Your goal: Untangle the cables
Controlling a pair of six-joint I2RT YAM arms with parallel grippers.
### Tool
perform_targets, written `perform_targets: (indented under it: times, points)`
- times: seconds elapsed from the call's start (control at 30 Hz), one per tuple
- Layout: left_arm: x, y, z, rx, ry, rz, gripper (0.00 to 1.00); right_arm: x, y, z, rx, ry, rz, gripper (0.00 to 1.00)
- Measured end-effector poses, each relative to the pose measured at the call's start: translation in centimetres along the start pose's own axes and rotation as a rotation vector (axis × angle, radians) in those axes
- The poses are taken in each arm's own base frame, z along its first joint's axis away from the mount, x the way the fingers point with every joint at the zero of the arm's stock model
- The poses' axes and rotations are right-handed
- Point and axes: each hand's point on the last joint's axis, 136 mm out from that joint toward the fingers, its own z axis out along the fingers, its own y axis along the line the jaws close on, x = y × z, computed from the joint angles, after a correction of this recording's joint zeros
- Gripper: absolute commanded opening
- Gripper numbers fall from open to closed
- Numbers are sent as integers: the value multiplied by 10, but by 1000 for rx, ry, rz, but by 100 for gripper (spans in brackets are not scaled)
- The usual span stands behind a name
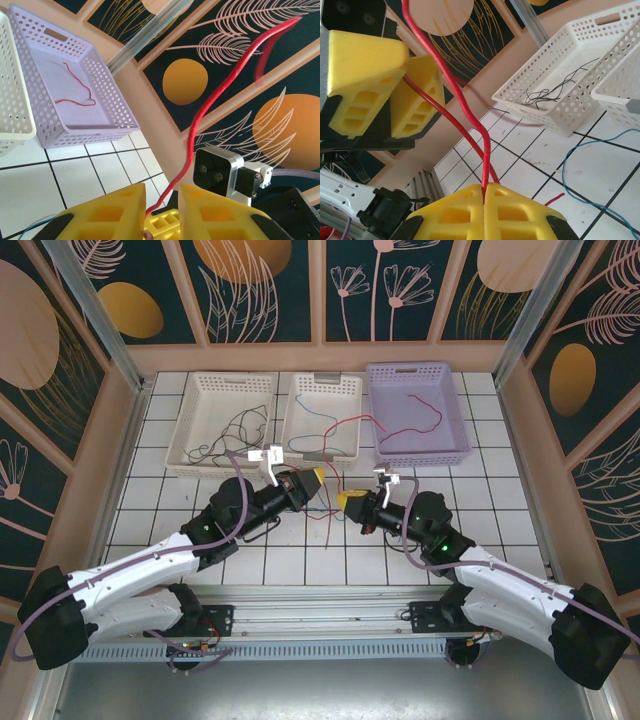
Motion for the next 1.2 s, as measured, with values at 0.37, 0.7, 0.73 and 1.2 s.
perform_targets:
  times: [0.37,0.7,0.73,1.2]
  points:
    - [-5,-7,-5,19,-16,14,0,-21,-5,-10,57,-97,2,0]
    - [-8,-8,-14,23,-31,23,0,-42,-29,-34,171,-214,34,0]
    - [-8,-8,-15,23,-33,24,0,-44,-31,-36,181,-221,37,0]
    - [-28,-12,-53,-23,-97,97,0,-78,-82,-89,549,-332,22,0]
